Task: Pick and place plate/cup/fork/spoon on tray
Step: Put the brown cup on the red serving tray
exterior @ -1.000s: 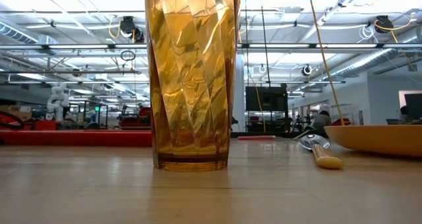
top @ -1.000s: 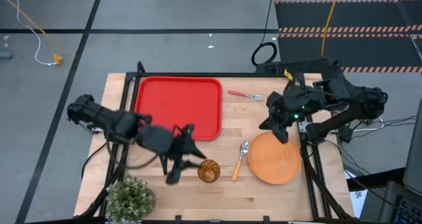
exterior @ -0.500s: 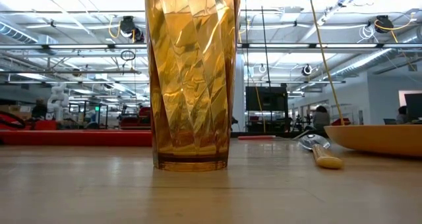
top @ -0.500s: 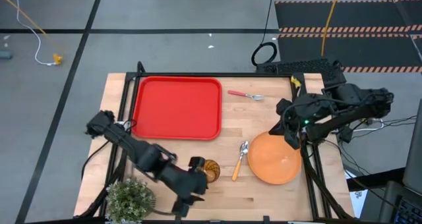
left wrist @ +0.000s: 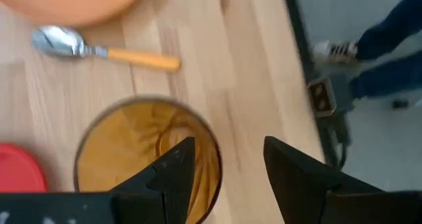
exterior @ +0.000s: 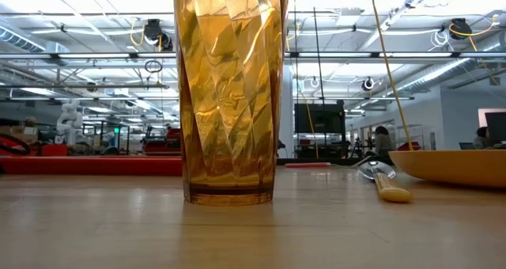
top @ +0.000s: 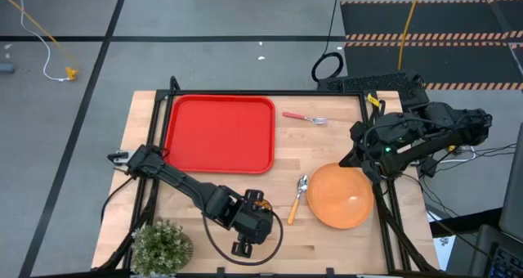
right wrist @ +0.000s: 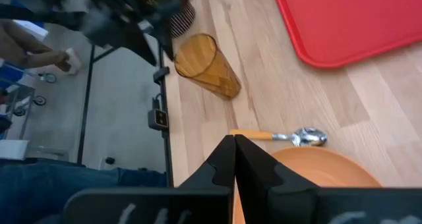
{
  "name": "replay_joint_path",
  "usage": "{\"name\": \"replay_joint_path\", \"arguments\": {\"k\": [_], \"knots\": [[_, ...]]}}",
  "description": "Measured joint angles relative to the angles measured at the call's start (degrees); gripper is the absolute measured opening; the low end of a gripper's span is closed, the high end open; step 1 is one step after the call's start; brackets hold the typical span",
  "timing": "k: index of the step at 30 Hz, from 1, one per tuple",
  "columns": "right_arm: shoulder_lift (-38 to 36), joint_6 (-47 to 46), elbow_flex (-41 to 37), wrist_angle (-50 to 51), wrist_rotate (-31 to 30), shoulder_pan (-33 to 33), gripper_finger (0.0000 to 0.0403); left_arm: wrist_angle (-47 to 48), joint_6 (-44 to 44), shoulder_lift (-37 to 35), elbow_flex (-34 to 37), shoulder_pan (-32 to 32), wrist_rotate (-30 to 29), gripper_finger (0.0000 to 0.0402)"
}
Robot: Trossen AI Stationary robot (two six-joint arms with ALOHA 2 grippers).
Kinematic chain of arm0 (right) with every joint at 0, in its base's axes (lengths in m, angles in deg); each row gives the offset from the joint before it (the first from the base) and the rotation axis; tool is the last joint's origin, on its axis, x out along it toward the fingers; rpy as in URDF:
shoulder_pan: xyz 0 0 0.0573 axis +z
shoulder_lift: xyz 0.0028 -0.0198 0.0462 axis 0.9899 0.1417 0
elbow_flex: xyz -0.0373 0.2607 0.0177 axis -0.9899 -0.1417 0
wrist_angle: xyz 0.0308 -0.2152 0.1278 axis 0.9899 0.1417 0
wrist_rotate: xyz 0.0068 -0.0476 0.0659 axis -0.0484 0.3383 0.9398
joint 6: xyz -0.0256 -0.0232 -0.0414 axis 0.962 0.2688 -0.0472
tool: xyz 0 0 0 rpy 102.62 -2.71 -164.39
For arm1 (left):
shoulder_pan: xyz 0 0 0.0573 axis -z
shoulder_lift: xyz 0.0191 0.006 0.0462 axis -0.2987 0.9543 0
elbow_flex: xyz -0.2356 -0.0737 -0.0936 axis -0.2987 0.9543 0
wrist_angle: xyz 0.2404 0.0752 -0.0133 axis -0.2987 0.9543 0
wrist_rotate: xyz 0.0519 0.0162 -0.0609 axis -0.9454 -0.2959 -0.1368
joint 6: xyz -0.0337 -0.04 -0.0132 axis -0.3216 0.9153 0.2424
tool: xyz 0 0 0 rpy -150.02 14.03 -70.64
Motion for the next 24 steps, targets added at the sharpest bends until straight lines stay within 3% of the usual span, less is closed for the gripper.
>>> {"name": "replay_joint_path", "arguments": {"k": [9,24], "knots": [[-0.84,2.82,0.00,-1.64,1.42,0.00,0.0000,5.27,-1.84,0.08,1.74,-0.25,-0.10,0.0184],[-0.89,4.28,0.00,-5.05,1.45,0.00,0.0000,1.45,-13.72,0.05,7.93,-0.21,-3.38,0.0183]]}}
